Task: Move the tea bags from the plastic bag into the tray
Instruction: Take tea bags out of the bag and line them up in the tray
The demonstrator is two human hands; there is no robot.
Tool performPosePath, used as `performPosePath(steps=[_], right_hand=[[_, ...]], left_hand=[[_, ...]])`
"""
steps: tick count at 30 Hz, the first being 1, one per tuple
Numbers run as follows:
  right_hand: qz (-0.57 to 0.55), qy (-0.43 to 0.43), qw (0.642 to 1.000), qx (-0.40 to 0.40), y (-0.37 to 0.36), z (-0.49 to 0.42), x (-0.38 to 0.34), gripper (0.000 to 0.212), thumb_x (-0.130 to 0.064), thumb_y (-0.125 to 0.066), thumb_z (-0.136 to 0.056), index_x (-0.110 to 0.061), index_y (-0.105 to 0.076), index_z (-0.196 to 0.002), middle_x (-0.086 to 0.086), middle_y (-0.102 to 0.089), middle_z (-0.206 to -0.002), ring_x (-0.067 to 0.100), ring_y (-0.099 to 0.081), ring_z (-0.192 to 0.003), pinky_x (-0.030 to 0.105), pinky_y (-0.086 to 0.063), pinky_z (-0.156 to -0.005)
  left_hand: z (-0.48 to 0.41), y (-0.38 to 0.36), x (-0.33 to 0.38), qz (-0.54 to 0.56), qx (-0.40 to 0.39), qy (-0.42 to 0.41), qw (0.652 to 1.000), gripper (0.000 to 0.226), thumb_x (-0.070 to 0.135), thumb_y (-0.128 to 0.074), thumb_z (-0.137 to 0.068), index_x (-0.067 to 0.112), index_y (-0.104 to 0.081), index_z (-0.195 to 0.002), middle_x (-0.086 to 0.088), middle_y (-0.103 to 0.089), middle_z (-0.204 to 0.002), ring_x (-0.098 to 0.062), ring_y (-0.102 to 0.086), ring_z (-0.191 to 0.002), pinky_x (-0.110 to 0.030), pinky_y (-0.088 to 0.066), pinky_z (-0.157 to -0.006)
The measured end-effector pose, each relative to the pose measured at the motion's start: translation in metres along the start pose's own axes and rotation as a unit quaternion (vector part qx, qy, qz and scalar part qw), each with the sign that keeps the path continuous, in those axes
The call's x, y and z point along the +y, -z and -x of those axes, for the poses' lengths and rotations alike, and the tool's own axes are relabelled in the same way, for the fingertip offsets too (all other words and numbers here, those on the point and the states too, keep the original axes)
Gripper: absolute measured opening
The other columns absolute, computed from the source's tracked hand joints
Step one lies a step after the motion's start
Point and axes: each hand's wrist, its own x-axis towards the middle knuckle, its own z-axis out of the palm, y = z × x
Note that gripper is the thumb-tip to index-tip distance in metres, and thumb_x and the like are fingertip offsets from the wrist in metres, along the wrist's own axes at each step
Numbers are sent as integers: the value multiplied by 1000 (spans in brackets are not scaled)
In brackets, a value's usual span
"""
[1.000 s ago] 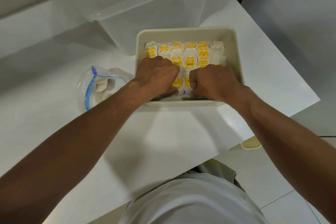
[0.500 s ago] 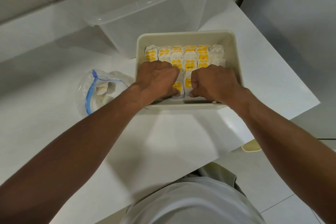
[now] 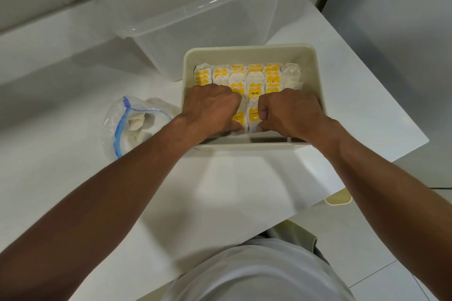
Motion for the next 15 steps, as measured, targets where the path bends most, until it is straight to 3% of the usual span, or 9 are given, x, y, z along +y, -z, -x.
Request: performPosePath(steps=[5,15], right_hand=[[17,1,1000,7,-1,0,2,33,-57,-72,-77,-30,-56,-85,-5,-59,-90,23,-59,-87,30,-42,-71],[63,16,997,34,-6,-1,-4,31,-56,-64,-83,-28,-60,-96,0,-66,-102,25,-63,-97,33,-47,-78]], left_hand=[[2,0,-1,-3,-8,0,1000,48,65,-71,-74,28,-62,-104,4,-66,-109,-24,-62,-102,-36,-49,-74],[-2,0,-2,16,-6,-24,1000,36,53,-70,-82,28,-62,-107,4,-64,-112,-24,-61,-104,-34,-47,-75]])
